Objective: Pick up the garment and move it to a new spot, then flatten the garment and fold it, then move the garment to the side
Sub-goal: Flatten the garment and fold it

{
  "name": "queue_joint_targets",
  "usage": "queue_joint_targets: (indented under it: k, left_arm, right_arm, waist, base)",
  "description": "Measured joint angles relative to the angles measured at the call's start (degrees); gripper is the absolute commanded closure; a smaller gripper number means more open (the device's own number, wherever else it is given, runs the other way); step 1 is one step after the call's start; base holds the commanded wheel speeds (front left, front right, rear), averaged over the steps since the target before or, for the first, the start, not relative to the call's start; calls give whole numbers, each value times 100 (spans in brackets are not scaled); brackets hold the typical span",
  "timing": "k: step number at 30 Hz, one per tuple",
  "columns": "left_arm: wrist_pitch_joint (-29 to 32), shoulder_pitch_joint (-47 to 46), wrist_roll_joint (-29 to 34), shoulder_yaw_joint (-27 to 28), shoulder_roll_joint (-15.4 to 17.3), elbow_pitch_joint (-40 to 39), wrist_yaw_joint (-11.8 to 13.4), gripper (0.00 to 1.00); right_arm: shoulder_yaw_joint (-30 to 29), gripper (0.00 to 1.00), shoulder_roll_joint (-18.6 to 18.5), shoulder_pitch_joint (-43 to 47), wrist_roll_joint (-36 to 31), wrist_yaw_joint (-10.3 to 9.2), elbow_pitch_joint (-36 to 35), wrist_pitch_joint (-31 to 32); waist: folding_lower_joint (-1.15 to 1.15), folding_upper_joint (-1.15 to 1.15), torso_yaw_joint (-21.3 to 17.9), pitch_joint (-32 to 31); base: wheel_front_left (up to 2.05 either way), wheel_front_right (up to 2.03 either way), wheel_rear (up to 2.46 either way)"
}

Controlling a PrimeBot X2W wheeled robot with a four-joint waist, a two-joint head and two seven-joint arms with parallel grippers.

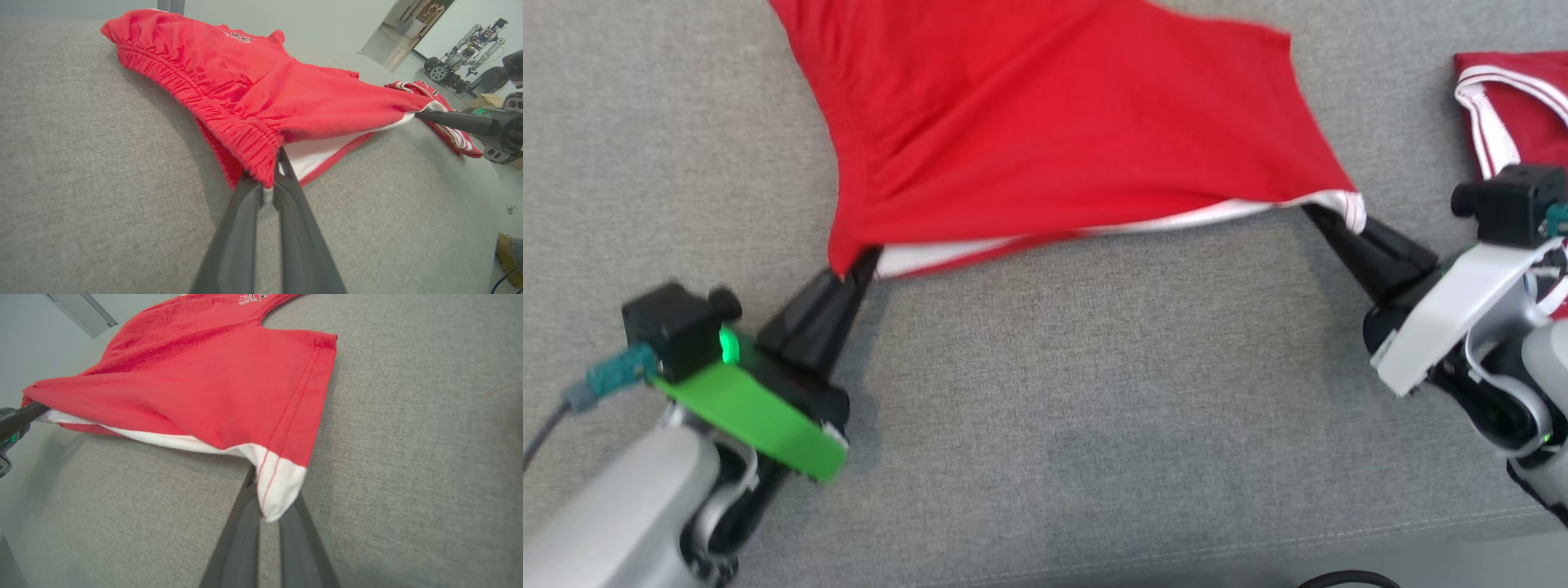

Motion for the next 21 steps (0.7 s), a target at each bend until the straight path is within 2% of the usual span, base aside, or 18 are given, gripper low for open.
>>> queue_joint_targets:
  k: [2, 5, 10, 14, 18, 21]
  left_arm:
    - [-2, 208, -79, 43, 41, -175, 65, 100]
    - [-19, 1079, -159, 107, 27, -795, 372, 100]
    - [-26, 2028, 65, 408, -314, -1360, 639, 100]
    - [-27, 2593, 211, 548, -597, -1504, 654, 100]
    - [-27, 3024, 334, 583, -679, -1610, 621, 100]
    - [-26, 3241, 305, 617, -666, -1795, 620, 100]
  right_arm:
    - [-41, 100, -10, 136, -5, 1, -103, 66]
    - [-280, 100, -18, 822, -59, -1, -543, 299]
    - [-669, 100, -36, 1875, -371, -1, -1093, 582]
    - [-1099, 100, 67, 2796, -563, -1, -1493, 808]
    - [-1631, 100, 258, 3606, -726, -1, -2064, 1105]
    - [-2057, 100, 392, 3848, -757, -2, -2515, 1372]
  waist:
    - [0, 0, 1, -92]
    - [0, 0, 0, -436]
    - [0, 0, -7, -732]
    - [0, 0, 27, -817]
    - [0, 0, 88, -775]
    - [0, 0, 103, -713]
  base:
    - [0, 0, 0]
    - [0, 0, 0]
    - [0, 0, 0]
    - [0, 0, 0]
    - [0, 0, 0]
    - [0, 0, 0]
